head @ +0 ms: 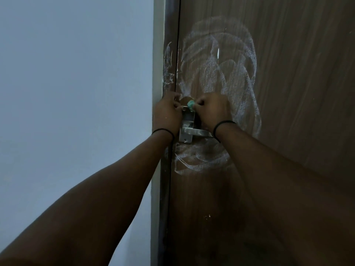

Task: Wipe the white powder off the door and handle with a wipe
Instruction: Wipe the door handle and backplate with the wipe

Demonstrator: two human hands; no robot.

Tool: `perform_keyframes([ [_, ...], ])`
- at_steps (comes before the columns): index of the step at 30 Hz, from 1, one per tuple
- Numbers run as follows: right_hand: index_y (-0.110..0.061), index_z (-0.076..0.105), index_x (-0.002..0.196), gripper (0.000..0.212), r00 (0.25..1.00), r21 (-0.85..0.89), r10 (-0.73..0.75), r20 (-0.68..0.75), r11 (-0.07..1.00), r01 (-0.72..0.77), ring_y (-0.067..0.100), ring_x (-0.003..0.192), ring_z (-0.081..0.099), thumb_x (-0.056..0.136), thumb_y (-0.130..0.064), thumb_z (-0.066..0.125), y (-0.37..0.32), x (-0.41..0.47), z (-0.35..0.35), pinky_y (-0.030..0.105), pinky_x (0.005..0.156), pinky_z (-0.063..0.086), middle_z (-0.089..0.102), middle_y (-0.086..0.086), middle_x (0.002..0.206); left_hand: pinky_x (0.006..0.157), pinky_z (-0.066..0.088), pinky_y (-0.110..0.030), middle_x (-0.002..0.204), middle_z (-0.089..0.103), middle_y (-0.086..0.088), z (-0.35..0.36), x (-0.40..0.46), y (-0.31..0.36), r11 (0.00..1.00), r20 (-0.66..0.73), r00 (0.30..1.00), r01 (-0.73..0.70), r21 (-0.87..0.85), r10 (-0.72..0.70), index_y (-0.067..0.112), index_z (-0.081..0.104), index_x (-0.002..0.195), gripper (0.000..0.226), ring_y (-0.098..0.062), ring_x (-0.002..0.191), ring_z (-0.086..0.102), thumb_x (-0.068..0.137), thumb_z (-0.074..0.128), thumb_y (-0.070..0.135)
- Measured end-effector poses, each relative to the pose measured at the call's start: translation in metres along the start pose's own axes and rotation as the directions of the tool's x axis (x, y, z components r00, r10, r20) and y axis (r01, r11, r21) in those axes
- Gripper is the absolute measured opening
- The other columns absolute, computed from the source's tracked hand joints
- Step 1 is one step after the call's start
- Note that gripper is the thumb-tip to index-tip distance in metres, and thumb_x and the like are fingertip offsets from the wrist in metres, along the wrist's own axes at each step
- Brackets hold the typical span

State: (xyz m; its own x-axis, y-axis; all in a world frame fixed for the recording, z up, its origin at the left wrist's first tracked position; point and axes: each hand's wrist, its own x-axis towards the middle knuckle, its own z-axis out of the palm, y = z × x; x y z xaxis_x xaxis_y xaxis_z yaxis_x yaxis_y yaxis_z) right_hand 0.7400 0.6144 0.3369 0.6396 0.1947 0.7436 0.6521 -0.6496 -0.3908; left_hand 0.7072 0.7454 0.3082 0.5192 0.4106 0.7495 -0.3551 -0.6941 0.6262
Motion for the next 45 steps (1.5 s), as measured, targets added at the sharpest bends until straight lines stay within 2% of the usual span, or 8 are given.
perform_keyframes([
  [14,-0.019,0.063,0.053,0.028,0.972,-0.119,0.181,0.153,0.979,-0.164,0.013,0.06,0.064,0.074,-0.022,0.079,0.004,-0.008,0.01,0.025,0.055,0.052,0.065,-0.002,0.06,0.068,0.04,-0.023,0.091,0.07,-0.004,-0.005,-0.018,-0.009,0.994,-0.042,0.997,0.064,0.094,-0.06,0.015,0.068,0.095,0.013,-0.014,0.08,0.058,0.091,0.056,0.014],
  [19,-0.017,0.071,0.067,0.013,0.986,-0.013,0.163,-0.043,0.986,-0.164,0.017,0.066,0.066,0.08,-0.018,0.072,0.001,-0.007,0.012,0.029,0.061,0.055,0.069,0.001,0.069,0.067,0.04,-0.025,0.088,0.069,-0.004,-0.005,-0.019,-0.009,0.993,-0.029,0.999,0.048,0.111,-0.045,0.015,0.068,0.091,0.015,-0.016,0.078,0.058,0.093,0.053,0.014],
  [23,-0.012,0.073,0.071,0.007,0.974,-0.142,0.175,0.143,0.978,-0.155,0.022,0.072,0.067,0.076,-0.015,0.077,0.002,-0.008,0.013,0.032,0.066,0.058,0.07,0.007,0.074,0.068,0.041,-0.026,0.09,0.07,-0.006,-0.004,-0.022,-0.013,0.991,-0.004,0.998,0.064,0.116,-0.064,0.014,0.069,0.093,0.018,-0.019,0.08,0.061,0.094,0.051,0.014],
  [27,-0.016,0.071,0.073,0.007,0.99,-0.018,0.127,-0.062,0.992,-0.128,0.016,0.07,0.065,0.08,-0.016,0.072,0.002,-0.016,0.016,0.03,0.065,0.056,0.07,0.001,0.075,0.066,0.038,-0.023,0.092,0.07,-0.006,-0.002,-0.025,-0.016,0.99,0.004,0.997,0.081,0.117,-0.082,0.013,0.07,0.093,0.02,-0.016,0.078,0.058,0.095,0.049,0.014],
  [31,-0.012,0.072,0.075,0.007,0.986,-0.136,0.137,0.09,0.983,-0.125,0.022,0.072,0.066,0.075,-0.016,0.077,-0.002,-0.006,0.013,0.026,0.061,0.051,0.07,0.007,0.075,0.057,0.031,-0.014,0.09,0.07,-0.004,-0.002,-0.025,-0.014,0.991,0.0,0.997,0.082,0.105,-0.083,0.013,0.07,0.093,0.02,-0.012,0.074,0.054,0.094,0.051,0.014],
  [36,-0.016,0.061,0.07,0.016,0.998,-0.124,-0.001,-0.07,0.992,-0.008,0.018,0.064,0.058,0.085,-0.014,0.065,-0.005,-0.014,0.012,0.027,0.054,0.045,0.064,0.002,0.072,0.061,0.035,-0.019,0.09,0.07,-0.005,0.0,-0.026,-0.015,0.991,0.019,0.996,0.081,0.109,-0.084,0.012,0.07,0.093,0.019,-0.013,0.075,0.056,0.094,0.051,0.015],
  [40,-0.01,0.068,0.073,0.011,0.985,-0.252,-0.026,0.169,0.965,0.069,0.027,0.073,0.065,0.083,-0.009,0.063,-0.005,-0.012,0.01,0.036,0.067,0.057,0.069,0.011,0.078,0.06,0.035,-0.022,0.085,0.068,-0.004,-0.001,-0.028,-0.017,0.989,0.038,0.994,0.096,0.117,-0.101,0.015,0.067,0.085,0.017,-0.016,0.074,0.057,0.092,0.051,0.014],
  [45,-0.011,0.069,0.081,0.008,0.995,-0.208,-0.088,0.04,0.974,0.094,0.025,0.074,0.064,0.086,-0.015,0.064,-0.007,-0.016,0.006,0.039,0.068,0.056,0.069,0.009,0.081,0.065,0.037,-0.024,0.086,0.07,-0.003,-0.001,-0.028,-0.018,0.985,0.067,0.991,0.108,0.136,-0.118,0.015,0.071,0.088,0.019,-0.013,0.073,0.055,0.093,0.053,0.017],
])
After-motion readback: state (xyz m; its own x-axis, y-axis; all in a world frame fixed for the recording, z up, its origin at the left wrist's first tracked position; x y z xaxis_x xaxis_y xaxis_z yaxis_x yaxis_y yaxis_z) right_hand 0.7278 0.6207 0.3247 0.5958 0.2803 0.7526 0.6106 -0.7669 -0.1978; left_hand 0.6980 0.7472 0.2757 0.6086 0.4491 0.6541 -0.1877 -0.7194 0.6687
